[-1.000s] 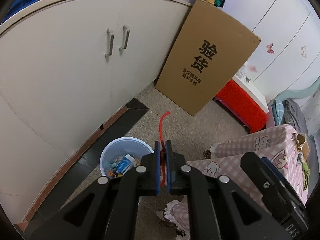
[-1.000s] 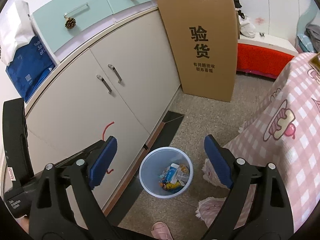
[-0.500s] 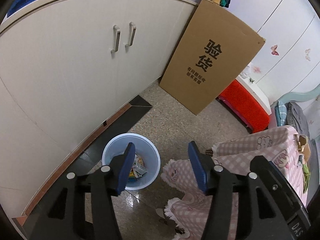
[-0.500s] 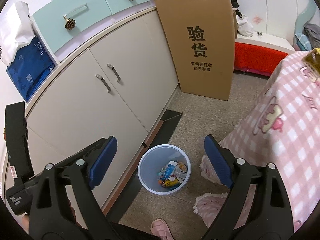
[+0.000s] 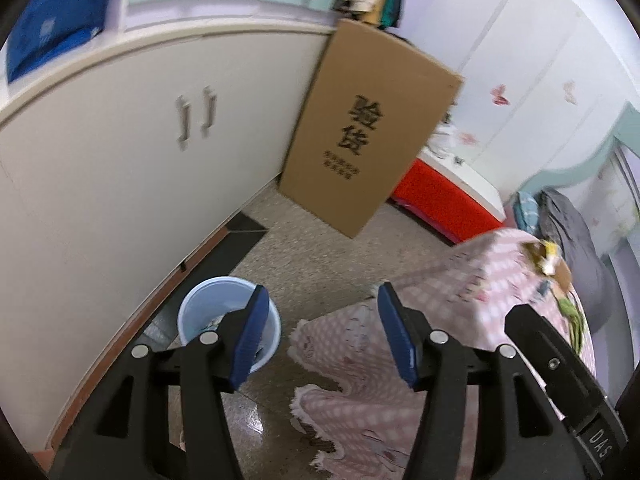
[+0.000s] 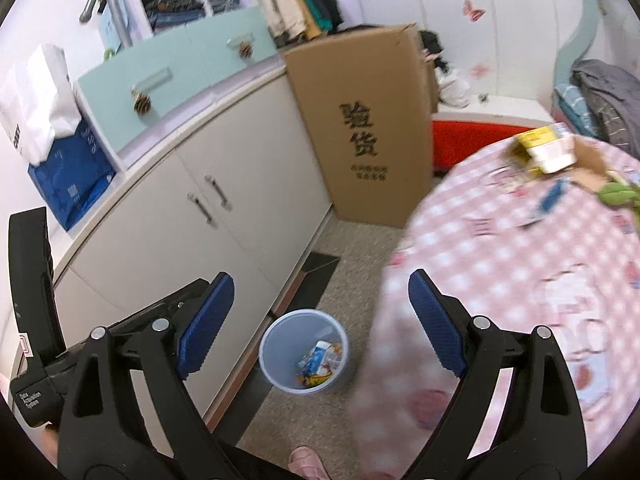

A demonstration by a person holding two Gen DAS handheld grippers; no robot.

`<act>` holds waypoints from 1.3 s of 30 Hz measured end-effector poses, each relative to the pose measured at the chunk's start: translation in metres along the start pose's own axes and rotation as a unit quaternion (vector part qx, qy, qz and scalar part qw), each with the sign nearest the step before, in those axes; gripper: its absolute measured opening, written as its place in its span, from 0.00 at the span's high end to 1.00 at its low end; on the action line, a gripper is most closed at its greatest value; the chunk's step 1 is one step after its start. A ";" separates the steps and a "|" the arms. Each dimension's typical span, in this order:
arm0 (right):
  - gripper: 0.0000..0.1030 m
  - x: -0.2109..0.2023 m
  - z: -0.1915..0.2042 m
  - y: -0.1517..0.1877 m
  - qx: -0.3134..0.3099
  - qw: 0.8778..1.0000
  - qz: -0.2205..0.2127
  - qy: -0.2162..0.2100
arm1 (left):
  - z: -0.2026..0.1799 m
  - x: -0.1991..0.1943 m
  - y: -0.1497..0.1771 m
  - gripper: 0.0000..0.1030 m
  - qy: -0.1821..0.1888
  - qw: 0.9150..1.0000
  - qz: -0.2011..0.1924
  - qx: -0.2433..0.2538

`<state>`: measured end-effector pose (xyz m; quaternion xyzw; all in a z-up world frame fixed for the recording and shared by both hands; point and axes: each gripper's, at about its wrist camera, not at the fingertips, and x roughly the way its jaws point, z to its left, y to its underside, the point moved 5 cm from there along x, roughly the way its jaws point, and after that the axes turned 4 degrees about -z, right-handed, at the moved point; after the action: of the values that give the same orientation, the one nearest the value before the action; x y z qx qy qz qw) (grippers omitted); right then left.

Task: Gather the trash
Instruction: 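Move both tools back over the table, then grasp the blue utility knife with the left tool while the right tool grasps the green plush leaf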

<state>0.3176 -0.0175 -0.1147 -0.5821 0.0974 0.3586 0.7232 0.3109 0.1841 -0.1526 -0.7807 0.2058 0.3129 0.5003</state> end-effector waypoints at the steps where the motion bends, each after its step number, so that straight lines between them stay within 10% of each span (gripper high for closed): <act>1: 0.15 -0.009 -0.009 -0.002 0.003 1.000 -0.006 0.005 | -0.014 -0.004 0.003 0.45 0.006 1.000 -0.002 0.010; 21: 0.14 -0.100 -0.274 -0.022 0.090 0.980 -0.033 0.176 | -0.275 0.041 0.054 0.40 0.077 0.967 0.040 0.241; 34: 0.14 -0.060 -0.347 -0.036 0.085 0.977 0.003 0.196 | -0.317 0.102 0.052 0.40 0.043 0.959 0.036 0.277; 39: 0.21 -0.035 -0.342 -0.038 0.056 0.979 0.029 0.195 | -0.322 0.115 0.055 0.67 0.048 0.956 0.047 0.285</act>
<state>0.4108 -0.3457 -0.1696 -0.5963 0.2735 0.2526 0.7112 0.4492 -0.1326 -0.1706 -0.6090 0.3466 0.2263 0.6766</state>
